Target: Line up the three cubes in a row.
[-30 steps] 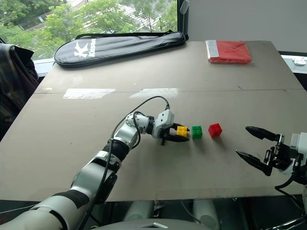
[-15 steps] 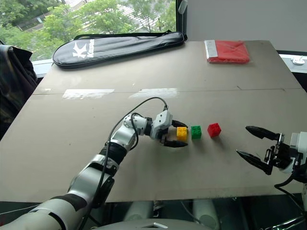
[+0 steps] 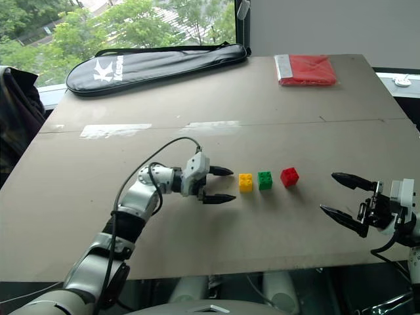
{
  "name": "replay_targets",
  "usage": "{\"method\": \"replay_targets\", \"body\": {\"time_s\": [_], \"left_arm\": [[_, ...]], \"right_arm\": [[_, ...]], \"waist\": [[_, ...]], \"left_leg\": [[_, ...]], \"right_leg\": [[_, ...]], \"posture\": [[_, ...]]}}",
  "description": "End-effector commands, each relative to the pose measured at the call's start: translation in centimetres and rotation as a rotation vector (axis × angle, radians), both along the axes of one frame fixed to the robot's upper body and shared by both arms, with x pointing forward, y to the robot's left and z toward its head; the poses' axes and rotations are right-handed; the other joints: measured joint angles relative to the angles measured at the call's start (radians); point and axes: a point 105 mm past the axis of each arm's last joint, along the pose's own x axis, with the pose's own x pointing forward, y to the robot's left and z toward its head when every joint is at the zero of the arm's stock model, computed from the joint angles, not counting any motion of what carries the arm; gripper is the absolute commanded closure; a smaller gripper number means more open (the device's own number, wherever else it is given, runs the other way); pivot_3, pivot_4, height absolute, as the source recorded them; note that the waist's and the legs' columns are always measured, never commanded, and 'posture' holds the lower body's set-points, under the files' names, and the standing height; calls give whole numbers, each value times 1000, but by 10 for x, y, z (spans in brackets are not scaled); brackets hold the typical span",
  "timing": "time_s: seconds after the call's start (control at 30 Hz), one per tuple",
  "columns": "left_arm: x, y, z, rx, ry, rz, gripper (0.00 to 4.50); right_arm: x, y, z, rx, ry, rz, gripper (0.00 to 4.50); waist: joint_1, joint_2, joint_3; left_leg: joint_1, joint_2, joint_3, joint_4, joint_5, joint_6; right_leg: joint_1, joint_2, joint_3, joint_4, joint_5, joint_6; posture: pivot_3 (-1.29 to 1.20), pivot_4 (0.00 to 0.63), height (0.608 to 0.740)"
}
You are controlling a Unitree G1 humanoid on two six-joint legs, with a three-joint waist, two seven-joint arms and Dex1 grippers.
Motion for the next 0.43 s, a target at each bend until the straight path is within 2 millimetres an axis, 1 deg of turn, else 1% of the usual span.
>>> {"method": "replay_targets", "body": {"time_s": [0.03,0.1,0.17,0.27,0.37,0.43], "left_arm": [[-7,18,16,-32,-17,99,210],[-15,28,15,-24,-15,170,210],[-25,40,6,5,-23,286,210],[-43,48,-1,10,-17,366,210],[-55,53,-7,7,-4,448,210],[-61,56,-11,9,8,496,210]], "right_arm": [[5,-2,-4,-4,0,-31,0],[9,-4,-11,-14,12,-70,0],[15,-8,-25,-41,50,-128,0],[19,-14,-35,-65,76,-196,0],[18,-15,-39,-79,90,-205,0],[17,-17,-43,-100,107,-202,0]], "waist": [[1,0,0],[3,0,0],[4,0,0],[5,1,0],[6,1,0],[6,1,0]], "left_leg": [[0,0,0,0,0,0],[0,2,-1,0,0,0],[0,2,-1,0,0,0],[0,2,1,0,0,0],[1,2,2,-1,0,0],[2,2,2,-1,0,0]], "right_leg": [[0,0,0,0,0,0],[0,0,0,0,0,0],[0,-1,0,0,0,0],[0,-2,1,0,0,0],[0,-2,2,0,-1,-1],[1,-2,2,0,-2,-4]], "posture": [[0,150,707],[0,150,707],[0,150,707],[0,150,707],[0,150,707],[0,150,707]]}}
